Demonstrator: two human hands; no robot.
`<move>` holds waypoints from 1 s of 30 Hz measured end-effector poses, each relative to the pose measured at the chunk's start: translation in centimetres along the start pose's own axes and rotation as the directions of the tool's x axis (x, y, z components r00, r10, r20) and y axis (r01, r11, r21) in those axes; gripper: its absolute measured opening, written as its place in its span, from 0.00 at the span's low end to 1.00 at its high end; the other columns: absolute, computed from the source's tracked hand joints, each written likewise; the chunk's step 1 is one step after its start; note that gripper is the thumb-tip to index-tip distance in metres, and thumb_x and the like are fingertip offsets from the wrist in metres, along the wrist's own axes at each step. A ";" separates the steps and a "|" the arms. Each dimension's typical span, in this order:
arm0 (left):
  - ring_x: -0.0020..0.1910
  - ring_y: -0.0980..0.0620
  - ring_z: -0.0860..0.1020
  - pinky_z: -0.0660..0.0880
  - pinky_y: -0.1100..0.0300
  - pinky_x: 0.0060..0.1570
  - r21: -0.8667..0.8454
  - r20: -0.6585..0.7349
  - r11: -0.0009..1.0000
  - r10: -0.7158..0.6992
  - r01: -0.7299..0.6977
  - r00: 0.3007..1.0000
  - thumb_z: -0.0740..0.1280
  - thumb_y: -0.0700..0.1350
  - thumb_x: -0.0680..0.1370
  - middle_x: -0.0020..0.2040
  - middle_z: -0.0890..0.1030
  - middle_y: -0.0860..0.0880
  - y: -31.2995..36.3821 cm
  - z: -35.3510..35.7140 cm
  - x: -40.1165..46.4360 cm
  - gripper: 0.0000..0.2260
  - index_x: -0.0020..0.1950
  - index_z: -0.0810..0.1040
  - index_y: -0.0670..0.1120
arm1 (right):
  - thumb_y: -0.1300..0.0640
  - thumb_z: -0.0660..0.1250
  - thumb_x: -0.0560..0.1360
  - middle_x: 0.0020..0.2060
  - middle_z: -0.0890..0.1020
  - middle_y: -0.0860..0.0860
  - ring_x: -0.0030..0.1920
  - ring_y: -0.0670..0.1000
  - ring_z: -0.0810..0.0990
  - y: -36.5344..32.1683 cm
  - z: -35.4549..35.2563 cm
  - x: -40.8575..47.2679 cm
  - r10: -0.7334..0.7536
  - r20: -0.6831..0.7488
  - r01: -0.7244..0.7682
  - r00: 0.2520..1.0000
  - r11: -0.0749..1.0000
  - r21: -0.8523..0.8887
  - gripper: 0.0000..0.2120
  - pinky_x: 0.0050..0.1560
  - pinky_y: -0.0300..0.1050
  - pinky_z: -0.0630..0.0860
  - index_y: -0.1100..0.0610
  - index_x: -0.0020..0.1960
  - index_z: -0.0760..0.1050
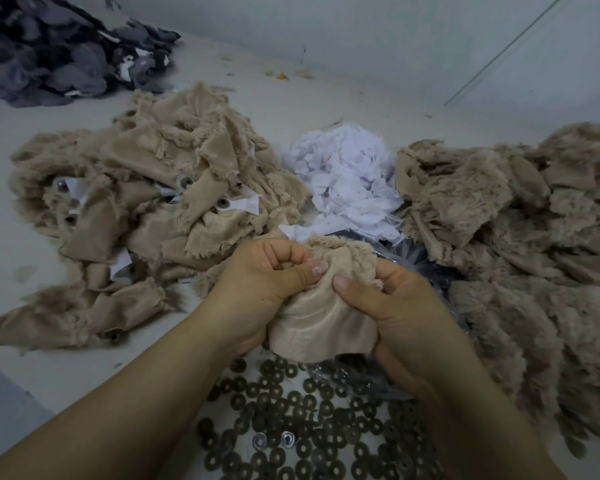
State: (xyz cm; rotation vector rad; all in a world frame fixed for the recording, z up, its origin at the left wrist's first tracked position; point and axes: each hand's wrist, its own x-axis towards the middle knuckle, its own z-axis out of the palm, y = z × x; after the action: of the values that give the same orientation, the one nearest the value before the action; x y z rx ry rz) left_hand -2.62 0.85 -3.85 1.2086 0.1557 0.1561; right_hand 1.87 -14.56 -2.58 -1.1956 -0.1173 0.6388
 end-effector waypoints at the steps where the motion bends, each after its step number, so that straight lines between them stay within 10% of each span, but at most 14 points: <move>1: 0.28 0.56 0.78 0.76 0.66 0.29 0.000 0.001 1.000 0.000 0.000 1.000 0.73 0.41 0.66 0.29 0.81 0.48 0.0 0.0 0.0 0.02 0.34 0.83 0.43 | 0.61 0.73 0.67 0.52 0.86 0.59 0.54 0.58 0.85 0.0 0.0 0.0 -0.016 -0.019 0.016 1.000 1.000 -0.006 0.19 0.50 0.47 0.83 0.62 0.57 0.81; 12: 0.26 0.58 0.76 0.74 0.67 0.28 -0.028 -0.042 1.000 0.011 -0.012 0.999 0.72 0.43 0.66 0.28 0.79 0.49 0.0 -0.1 0.1 0.03 0.32 0.83 0.45 | 0.54 0.59 0.79 0.54 0.84 0.62 0.53 0.58 0.85 -1.0 0.3 0.0 0.191 0.028 -0.189 0.981 0.915 0.356 0.19 0.45 0.50 0.84 0.68 0.58 0.79; 21: 0.28 0.56 0.78 0.76 0.66 0.30 0.051 -0.010 0.998 0.031 -0.030 0.999 0.73 0.42 0.66 0.30 0.81 0.48 -0.2 -0.1 0.2 0.02 0.34 0.84 0.45 | 0.62 0.69 0.66 0.49 0.86 0.63 0.50 0.57 0.86 0.1 -0.1 0.3 0.075 -0.017 -0.073 0.997 0.992 0.103 0.12 0.45 0.43 0.83 0.66 0.46 0.84; 30: 0.23 0.59 0.72 0.71 0.68 0.25 0.141 0.008 0.986 0.088 -0.088 0.996 0.74 0.45 0.66 0.26 0.78 0.51 -0.6 0.0 0.3 0.01 0.34 0.84 0.48 | 0.65 0.69 0.74 0.44 0.87 0.59 0.48 0.56 0.87 0.5 0.2 0.2 -0.075 -0.191 0.055 0.979 0.992 -0.111 0.08 0.48 0.44 0.83 0.58 0.41 0.86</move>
State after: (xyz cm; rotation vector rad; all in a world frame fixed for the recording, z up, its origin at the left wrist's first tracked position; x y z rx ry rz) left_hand -2.29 0.67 -4.41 1.3573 0.1132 0.2242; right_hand 1.80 -14.20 -3.01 -1.3450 -0.0247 0.4593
